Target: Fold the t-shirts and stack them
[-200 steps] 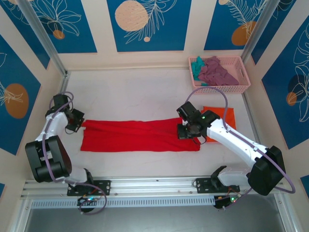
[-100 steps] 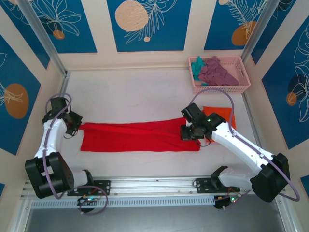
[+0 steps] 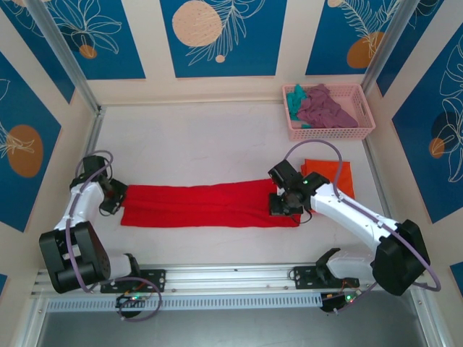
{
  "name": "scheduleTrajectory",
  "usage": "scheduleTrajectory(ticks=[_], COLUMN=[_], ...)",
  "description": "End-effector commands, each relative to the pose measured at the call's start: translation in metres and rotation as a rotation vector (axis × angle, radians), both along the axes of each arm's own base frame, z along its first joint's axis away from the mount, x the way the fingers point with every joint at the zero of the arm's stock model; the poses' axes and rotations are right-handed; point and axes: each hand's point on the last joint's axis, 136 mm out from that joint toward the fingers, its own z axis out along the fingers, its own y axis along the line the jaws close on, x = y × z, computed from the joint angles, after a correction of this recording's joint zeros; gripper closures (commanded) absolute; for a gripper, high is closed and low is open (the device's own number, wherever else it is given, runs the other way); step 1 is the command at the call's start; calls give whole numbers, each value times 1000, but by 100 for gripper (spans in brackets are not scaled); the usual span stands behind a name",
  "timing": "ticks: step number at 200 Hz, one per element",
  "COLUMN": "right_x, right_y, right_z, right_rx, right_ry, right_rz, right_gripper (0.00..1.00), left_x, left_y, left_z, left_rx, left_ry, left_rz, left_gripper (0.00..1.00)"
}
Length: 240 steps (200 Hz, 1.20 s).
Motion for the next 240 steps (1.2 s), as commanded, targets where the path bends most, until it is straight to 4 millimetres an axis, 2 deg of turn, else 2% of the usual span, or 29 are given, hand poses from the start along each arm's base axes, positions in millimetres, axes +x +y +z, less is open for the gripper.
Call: scheduleTrajectory(ticks=[1,54,65,73,82,93,99,109,116,127,145,169,186,206,240], right_x=[2,9,12,13,14,15,14,15,14,15,19,21,15,14,15], right_y=[1,4,4,5,5,3,2,0,-2,-2,0,2,-12,-32,-45], right_z=[-6,-17,-18,-17,-16,-11,-7,0,6,16,23,6,-13,-25,-41], right_rx=[10,11,9,13,14,5,3,2,5,22,60,87,9,-55,-23], right_ry=[17,22,21,17,16,8,0,-21,-36,-70,-117,-55,41,65,103], right_rz=[-12,-11,-15,-13,-10,-11,-7,-1,1,2,-13,-82,-197,-313,-393], right_gripper=[100,99,97,93,79,49,39,31,28,27,27,31,34,37,41], left_x=[-8,-11,-11,-11,-11,-12,-13,-13,-12,-10,-4,10,14,16,13], left_y=[4,5,6,7,7,9,12,15,18,20,16,-11,-31,-47,-60], left_z=[-8,-28,-30,-30,-28,-24,-20,-12,-4,7,21,28,24,13,-11], left_rx=[6,-2,-1,1,4,19,34,63,85,110,138,114,90,69,10], left_ry=[21,71,75,76,75,73,71,55,33,2,-39,-63,-52,-45,-5], left_rz=[26,43,49,52,55,57,61,62,61,57,26,-57,-98,-125,-142], left_gripper=[100,100,96,89,75,56,45,26,20,11,8,8,8,9,9])
